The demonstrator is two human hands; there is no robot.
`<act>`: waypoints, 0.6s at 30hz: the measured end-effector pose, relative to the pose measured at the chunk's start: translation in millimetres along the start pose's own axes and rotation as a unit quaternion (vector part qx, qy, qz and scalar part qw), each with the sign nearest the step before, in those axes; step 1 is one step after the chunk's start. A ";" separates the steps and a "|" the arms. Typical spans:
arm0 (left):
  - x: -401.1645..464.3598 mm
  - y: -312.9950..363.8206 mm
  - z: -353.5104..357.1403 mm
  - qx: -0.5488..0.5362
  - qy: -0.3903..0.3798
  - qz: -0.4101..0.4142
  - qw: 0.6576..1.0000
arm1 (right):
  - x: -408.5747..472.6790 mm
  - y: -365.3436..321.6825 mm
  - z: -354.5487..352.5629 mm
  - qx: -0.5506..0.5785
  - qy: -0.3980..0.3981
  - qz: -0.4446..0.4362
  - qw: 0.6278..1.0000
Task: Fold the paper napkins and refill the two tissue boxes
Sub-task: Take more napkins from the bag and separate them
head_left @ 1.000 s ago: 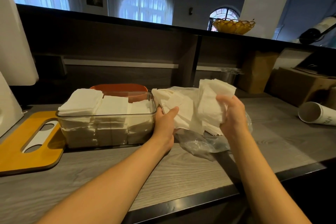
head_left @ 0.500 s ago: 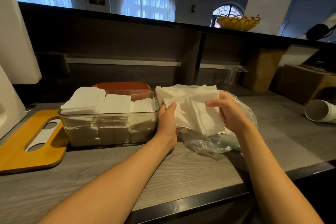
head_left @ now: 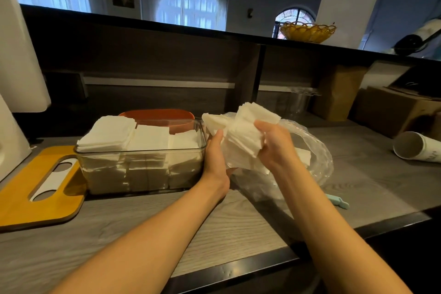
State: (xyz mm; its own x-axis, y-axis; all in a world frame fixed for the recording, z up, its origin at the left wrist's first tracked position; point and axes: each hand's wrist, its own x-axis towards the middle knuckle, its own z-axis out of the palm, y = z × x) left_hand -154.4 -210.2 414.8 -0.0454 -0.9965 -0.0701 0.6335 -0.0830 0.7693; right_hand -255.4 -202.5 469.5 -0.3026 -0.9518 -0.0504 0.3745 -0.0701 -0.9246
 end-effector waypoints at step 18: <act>1.3 -5.4 -2.8 0.049 -0.014 0.038 0.998 | 6.2 19.0 -1.0 -0.152 0.043 0.008 0.987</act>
State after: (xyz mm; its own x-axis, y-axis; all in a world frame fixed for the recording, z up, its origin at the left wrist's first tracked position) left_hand -155.7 -211.0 408.8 -0.0219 -0.9997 0.0081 0.5573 -0.0055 0.8303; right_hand -251.1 -209.4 451.3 -0.3764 -0.9225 -0.0862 0.1028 0.0509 -0.9934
